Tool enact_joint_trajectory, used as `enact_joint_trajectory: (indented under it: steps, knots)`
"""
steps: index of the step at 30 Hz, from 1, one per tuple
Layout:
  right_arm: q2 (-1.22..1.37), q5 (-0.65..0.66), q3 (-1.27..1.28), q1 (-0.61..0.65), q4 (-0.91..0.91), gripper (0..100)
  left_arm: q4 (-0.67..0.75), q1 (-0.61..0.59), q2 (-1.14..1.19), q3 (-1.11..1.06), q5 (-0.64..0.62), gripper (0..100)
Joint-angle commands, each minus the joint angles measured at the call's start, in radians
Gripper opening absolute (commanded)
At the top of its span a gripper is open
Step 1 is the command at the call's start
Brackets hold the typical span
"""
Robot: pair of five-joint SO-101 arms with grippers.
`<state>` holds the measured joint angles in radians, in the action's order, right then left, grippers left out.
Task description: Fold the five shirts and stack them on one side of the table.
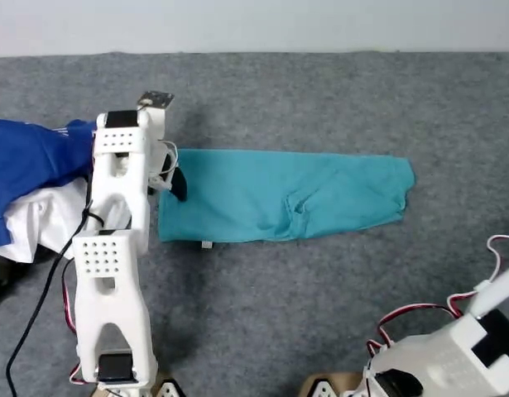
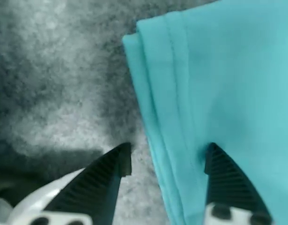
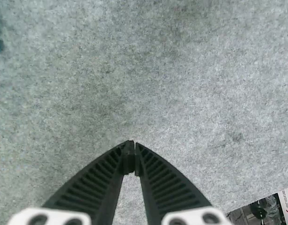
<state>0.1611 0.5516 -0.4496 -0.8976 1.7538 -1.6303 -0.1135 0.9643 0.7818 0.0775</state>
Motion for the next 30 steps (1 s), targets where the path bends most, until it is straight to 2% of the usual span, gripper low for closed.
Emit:
enact_joint_trajectory:
  steps: [1, 11, 19, 30]
  knots:
    - [-0.058, 0.009, -0.052, -0.001, 0.041, 1.2, 0.0, 0.003, 0.014, 0.05, 0.008, 26]
    - [-0.058, 0.009, -0.052, -0.001, 0.041, 1.2, -0.124, 0.075, 0.172, 0.252, 0.014, 1]
    - [-0.059, 0.009, -0.052, -0.001, 0.041, 1.2, -0.126, 0.078, 0.143, 0.259, 0.009, 1]
    - [-0.059, 0.009, -0.052, 0.008, 0.041, 1.2, -0.127, 0.12, -0.137, 0.223, -0.069, 1]
